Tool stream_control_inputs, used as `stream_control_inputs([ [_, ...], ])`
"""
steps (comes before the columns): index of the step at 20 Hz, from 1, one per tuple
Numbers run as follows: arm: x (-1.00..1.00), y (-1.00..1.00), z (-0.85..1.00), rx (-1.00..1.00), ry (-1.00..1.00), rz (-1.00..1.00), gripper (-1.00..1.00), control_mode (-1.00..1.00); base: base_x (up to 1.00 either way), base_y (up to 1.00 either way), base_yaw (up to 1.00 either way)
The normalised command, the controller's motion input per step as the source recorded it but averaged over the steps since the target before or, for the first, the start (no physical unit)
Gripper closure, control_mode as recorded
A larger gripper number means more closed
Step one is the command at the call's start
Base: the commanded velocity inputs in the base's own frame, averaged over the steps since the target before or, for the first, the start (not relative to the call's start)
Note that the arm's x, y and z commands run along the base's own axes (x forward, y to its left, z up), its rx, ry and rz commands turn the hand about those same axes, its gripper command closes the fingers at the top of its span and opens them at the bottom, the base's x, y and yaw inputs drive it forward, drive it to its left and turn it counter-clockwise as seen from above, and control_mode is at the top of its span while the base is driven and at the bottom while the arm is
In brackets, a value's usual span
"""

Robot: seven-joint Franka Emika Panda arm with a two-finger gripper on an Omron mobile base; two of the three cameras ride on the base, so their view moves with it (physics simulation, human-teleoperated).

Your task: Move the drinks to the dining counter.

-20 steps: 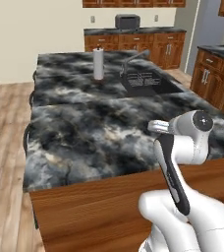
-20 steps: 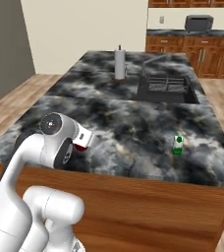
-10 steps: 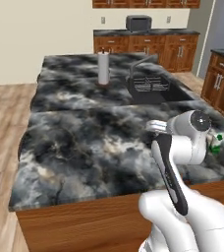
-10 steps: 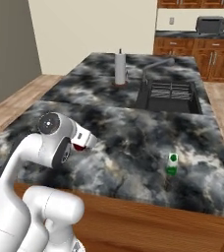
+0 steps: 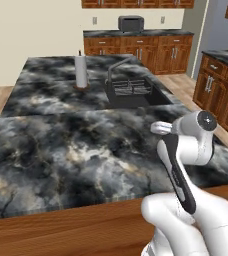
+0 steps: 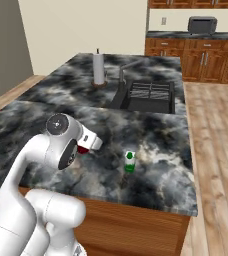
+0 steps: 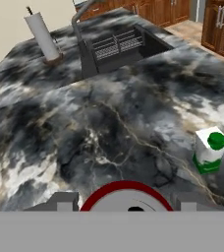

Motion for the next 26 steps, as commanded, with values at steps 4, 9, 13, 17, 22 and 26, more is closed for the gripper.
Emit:
stream_control_inputs([
  [4,0.68,-0.13,0.0,0.01,0.29,0.03,1.0,-1.0,0.0,0.0,0.0],
  [9,0.52,0.13,-0.07,-0.04,0.21,0.0,1.0,-1.0,0.0,0.0,0.0],
  [13,0.11,0.16,-0.04,-0.06,0.08,0.0,1.0,-1.0,0.0,0.0,0.0],
  [17,0.0,0.02,-0.06,0.0,0.03,0.0,1.0,-1.0,0.0,0.0,0.0],
  [22,0.0,0.08,-0.34,-0.01,0.17,0.0,1.0,-1.0,0.0,0.0,0.0],
  [26,0.0,0.11,-0.48,-0.03,0.12,0.0,1.0,-1.0,0.0,0.0,0.0],
])
